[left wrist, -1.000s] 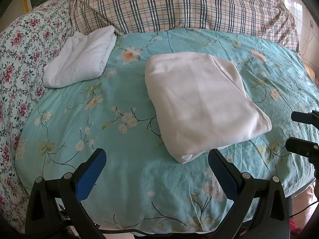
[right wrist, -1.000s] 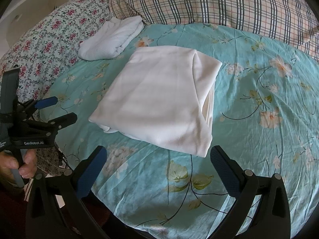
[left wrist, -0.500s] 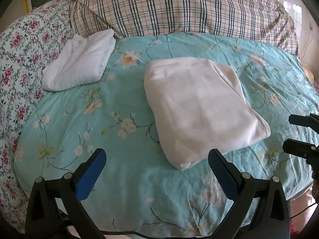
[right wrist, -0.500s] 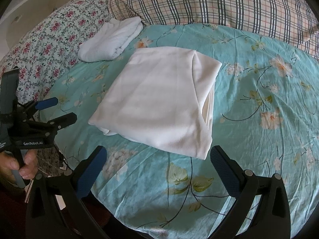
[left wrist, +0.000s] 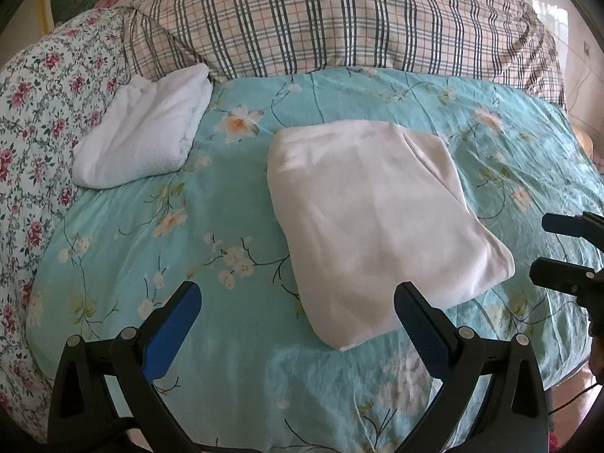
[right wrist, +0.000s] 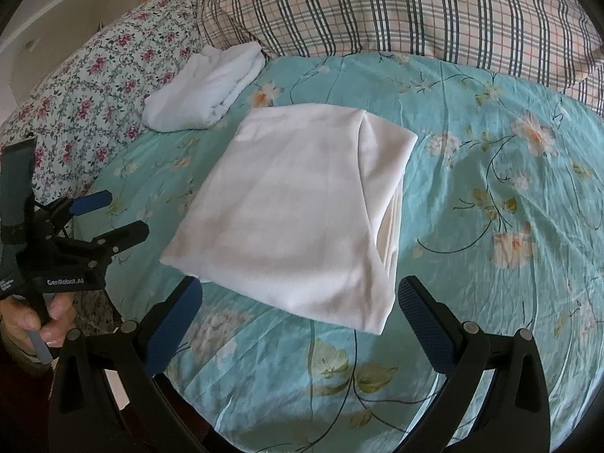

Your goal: Fold large clothes

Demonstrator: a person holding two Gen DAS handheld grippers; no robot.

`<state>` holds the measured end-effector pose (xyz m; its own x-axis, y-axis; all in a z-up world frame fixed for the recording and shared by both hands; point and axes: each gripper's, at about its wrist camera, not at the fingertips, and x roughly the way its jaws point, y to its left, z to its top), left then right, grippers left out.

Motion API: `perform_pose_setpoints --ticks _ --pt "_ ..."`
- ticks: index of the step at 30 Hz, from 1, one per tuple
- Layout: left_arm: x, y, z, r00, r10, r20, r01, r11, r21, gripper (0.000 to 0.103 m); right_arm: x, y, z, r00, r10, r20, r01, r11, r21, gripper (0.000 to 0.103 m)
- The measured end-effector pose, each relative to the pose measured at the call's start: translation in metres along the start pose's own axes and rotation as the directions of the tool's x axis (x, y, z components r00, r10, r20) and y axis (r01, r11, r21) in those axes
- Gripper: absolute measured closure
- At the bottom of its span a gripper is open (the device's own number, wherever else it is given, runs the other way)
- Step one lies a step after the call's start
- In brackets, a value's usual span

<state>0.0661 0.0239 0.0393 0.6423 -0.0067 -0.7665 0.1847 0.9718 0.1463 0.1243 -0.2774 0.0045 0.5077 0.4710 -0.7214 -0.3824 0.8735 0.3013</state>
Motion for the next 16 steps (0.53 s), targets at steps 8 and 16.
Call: perform_pose_setpoints --ticks 8,16 --pt "0.007 0.013 0.014 1.0 0.003 0.009 -0.003 0.999 -0.049 0.001 0.012 -0.006 0.014 1.0 -0.004 -0.004 0.004 1.0 -0.004 0.0" --pt "0.019 0.01 0.011 1.0 -0.014 -0.007 0.013 0.997 -0.075 0.001 0.04 -0.015 0.02 0.999 0.01 -0.031 -0.008 0.999 0.039 0.0"
